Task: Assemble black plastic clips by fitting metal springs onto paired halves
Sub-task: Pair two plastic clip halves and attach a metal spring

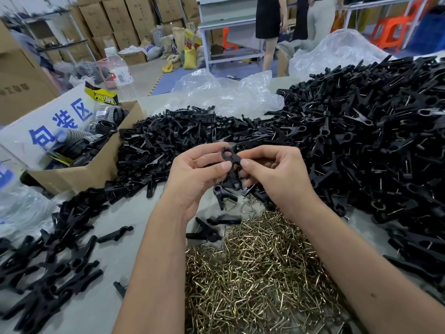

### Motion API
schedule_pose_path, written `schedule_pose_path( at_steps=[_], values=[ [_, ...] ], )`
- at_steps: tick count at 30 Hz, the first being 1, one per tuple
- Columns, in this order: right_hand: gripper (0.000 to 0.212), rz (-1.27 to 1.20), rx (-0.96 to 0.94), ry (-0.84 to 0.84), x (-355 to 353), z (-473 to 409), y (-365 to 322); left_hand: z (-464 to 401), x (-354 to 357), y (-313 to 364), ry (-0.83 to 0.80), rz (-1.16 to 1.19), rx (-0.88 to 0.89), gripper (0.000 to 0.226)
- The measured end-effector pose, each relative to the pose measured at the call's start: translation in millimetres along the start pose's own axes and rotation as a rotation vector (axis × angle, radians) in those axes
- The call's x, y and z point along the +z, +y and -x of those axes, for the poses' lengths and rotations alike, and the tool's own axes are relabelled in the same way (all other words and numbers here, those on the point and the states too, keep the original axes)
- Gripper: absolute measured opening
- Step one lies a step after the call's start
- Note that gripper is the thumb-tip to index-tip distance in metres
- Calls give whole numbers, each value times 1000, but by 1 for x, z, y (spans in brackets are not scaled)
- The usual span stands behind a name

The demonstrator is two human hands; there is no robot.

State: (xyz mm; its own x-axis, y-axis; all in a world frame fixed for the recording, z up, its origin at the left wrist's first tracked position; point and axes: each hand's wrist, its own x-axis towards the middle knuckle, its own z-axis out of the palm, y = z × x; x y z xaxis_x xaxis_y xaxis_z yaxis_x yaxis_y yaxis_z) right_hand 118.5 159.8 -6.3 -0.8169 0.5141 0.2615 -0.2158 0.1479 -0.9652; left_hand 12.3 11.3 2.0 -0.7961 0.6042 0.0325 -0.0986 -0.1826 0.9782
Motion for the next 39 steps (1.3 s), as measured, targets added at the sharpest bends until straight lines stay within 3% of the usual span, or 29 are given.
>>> schedule_pose_path(
  at_steps=[10, 22, 27, 30, 34, 37, 39],
  values=[
    [13, -51, -30, 102, 5, 2, 0, -2, 1, -1, 1, -34, 3, 41],
    [11, -37, -33, 72, 4, 2, -1, -2, 6, -1, 32, -59, 13, 40],
    [11, -14, -8, 15, 0, 0, -1, -1, 5, -1, 16, -30, 11, 34],
    [14, -65, 39, -55, -4, -3, -1, 0, 0, 2, -31, 58, -6, 23],
    [10, -99, 64, -165, -10, -5, -3, 2, -9, 5, -131, 73, -16, 23],
    [2, -25, 60, -146, -10, -3, -7, 3, -12, 6, -145, 27, 5, 32],
    [8, 215, -45, -87, -10, -4, -9, 2, -15, 7, -68, 39, 29, 26]
  ],
)
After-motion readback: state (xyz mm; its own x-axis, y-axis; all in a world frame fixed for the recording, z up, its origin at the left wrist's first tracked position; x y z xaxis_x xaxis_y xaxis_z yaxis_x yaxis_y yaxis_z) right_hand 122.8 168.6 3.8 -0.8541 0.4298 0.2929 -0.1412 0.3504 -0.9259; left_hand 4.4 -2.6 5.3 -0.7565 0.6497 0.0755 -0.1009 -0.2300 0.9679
